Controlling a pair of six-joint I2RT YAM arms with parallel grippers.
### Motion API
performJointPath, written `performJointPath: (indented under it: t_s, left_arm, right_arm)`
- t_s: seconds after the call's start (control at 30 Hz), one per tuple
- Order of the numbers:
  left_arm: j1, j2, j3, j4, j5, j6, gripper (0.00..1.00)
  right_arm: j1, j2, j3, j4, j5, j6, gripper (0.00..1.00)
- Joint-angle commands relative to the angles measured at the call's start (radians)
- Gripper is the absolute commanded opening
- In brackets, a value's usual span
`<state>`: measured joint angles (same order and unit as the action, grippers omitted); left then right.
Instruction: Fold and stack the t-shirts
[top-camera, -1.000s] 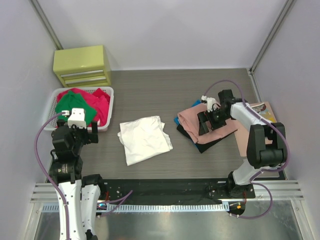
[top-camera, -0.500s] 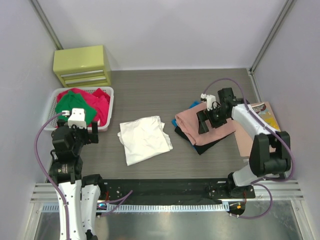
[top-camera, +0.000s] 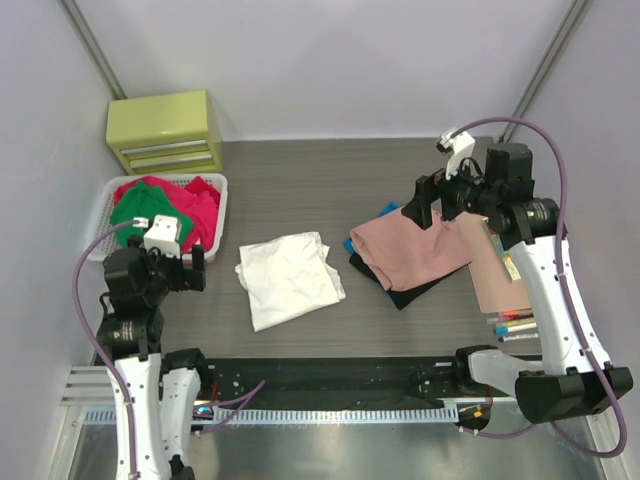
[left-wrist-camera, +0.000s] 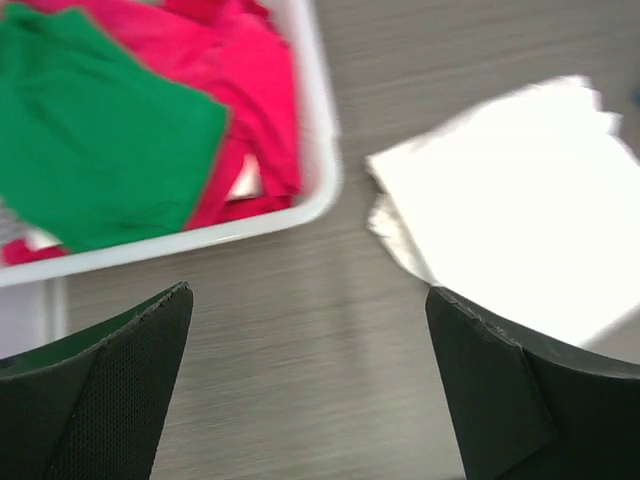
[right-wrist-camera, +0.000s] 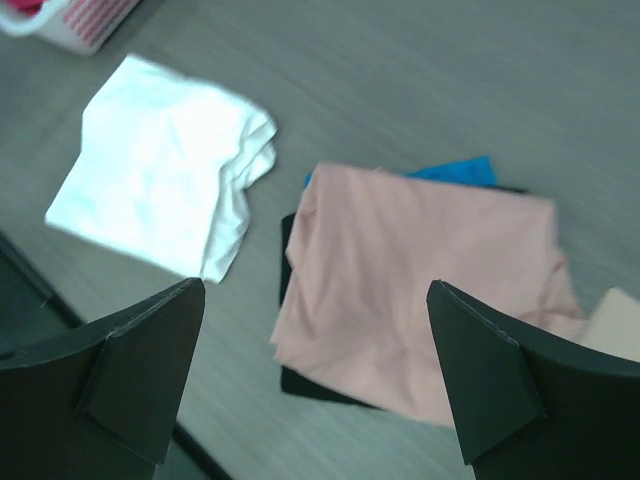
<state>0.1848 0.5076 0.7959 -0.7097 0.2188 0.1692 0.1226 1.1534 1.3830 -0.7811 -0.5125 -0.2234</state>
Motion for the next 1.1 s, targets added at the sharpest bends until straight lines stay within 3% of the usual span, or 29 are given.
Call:
performJointPath:
  t_s: [0.0,0.07,0.1,0.13,0.2,0.3,0.37,0.4,0.53,0.6,0.7,0.87,0.97,1.03,1.07]
  left_arm:
    - [0.005,0.170,0.188,-0.216,0.373,0.024,1.00]
    - [0.005,0.231,0.309,-0.344,0.580,0.088,1.00]
    - [0.004,0.337,0.354,-0.420,0.684,0.151,1.00]
    - [0.002,0.398,0.450,-0.647,0.846,0.253,1.00]
    - [-0.005,0.552,0.532,-0.830,0.896,0.380,1.00]
    - [-0.005,0.630,0.572,-0.829,0.916,0.377,1.00]
    - [-0.005,0.609,0.514,-0.672,0.837,0.209,1.00]
    - [-0.007,0.565,0.478,-0.467,0.782,0.023,1.00]
    - [-0.021,0.560,0.303,-0.279,0.693,-0.156,1.00]
    - [-0.037,0.537,0.217,-0.128,0.552,-0.247,1.00]
    - [-0.099,0.451,0.181,-0.048,0.349,-0.249,1.00]
    - [-0.176,0.327,0.126,-0.001,0.231,-0.231,1.00]
    - [-0.176,0.229,0.095,0.030,0.146,-0.211,1.00]
    - [-0.176,0.188,0.083,0.030,0.098,-0.201,1.00]
    - [-0.176,0.155,0.078,0.020,0.093,-0.183,1.00]
  right_arm:
    - [0.012,0.022,-0.085,-0.089,-0.124,-0.005,1.00]
    - [0.014,0.000,-0.128,-0.083,-0.116,-0.046,1.00]
    - [0.020,-0.012,-0.139,-0.073,-0.112,-0.060,1.00]
    - [0.022,-0.012,-0.153,-0.070,-0.115,-0.063,1.00]
    - [0.026,-0.001,-0.156,-0.054,-0.132,-0.041,1.00]
    - [0.044,0.008,-0.162,-0.009,-0.142,-0.010,1.00]
    - [0.055,0.020,-0.167,0.034,-0.132,0.001,1.00]
    - [0.063,0.032,-0.162,0.042,-0.095,0.005,1.00]
    - [0.133,0.143,-0.136,0.081,0.048,0.044,1.00]
    - [0.170,0.167,-0.151,0.134,0.095,0.058,1.00]
    - [0.282,0.209,-0.179,0.177,0.199,0.067,1.00]
    - [0.388,0.325,-0.188,0.178,0.290,0.042,1.00]
    - [0.387,0.348,-0.190,0.209,0.487,0.045,1.00]
    - [0.368,0.327,-0.196,0.212,0.552,0.058,1.00]
    - [0.330,0.306,-0.203,0.217,0.487,0.079,1.00]
